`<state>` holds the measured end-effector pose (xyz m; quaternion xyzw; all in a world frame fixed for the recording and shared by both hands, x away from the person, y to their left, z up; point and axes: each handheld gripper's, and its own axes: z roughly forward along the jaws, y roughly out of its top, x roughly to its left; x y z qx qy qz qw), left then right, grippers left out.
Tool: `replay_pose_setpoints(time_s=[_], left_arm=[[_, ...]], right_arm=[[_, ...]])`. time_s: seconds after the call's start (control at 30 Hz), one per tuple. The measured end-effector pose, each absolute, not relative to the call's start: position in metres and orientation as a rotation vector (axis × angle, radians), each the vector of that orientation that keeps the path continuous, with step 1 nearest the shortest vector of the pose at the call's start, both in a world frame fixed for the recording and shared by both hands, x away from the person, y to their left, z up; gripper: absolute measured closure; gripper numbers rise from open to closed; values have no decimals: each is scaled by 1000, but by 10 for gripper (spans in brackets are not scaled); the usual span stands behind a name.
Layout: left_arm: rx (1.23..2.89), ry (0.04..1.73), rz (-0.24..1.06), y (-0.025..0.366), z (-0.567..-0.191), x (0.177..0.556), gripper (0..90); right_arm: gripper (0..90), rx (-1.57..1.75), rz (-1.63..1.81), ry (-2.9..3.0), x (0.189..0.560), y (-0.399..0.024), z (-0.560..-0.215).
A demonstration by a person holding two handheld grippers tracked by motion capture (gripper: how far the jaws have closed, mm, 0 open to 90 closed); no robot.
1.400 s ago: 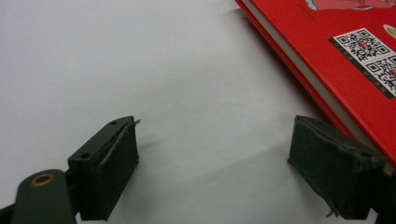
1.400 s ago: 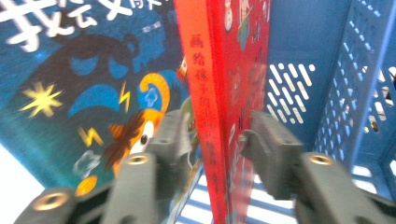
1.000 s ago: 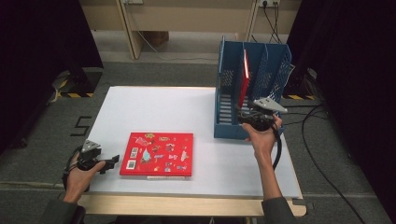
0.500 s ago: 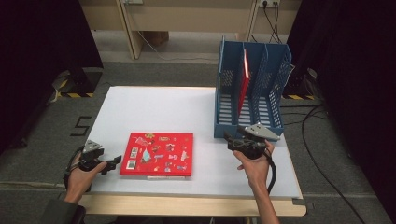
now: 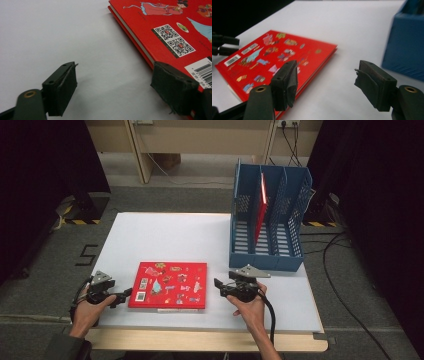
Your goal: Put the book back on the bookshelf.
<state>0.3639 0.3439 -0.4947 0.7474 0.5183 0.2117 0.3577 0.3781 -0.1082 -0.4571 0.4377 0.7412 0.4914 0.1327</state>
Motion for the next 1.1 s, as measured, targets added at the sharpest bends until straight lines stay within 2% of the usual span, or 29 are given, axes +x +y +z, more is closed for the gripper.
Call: replay_pose_setpoints(time_s=[0.13, 0.23, 0.33, 0.6, 0.73, 0.83, 0.93, 1.1], left_arm=[[1954, 1328, 607, 336, -492, 362, 265], [1970, 1297, 605, 328, -491, 360, 318], [1995, 1269, 622, 321, -490, 358, 274], [2006, 1234, 613, 313, -490, 358, 254], [2023, 1201, 620, 306, -489, 354, 274], [2021, 1188, 615, 305, -488, 354, 231], [1982, 1206, 584, 309, -487, 354, 150], [1946, 1204, 569, 309, -485, 354, 156]], right_arm=[[303, 1256, 1385, 2246, 381, -92, -466], [305, 1257, 1375, 2279, 382, -83, -469], [305, 1257, 1368, 2287, 384, -80, -471], [295, 1308, 1364, 2325, 388, -78, -478], [291, 1336, 1374, 2336, 387, -75, -479], [285, 1326, 1357, 2337, 389, -75, -482], [288, 1353, 1352, 2320, 389, -77, -482], [287, 1372, 1355, 2329, 390, -77, -484]])
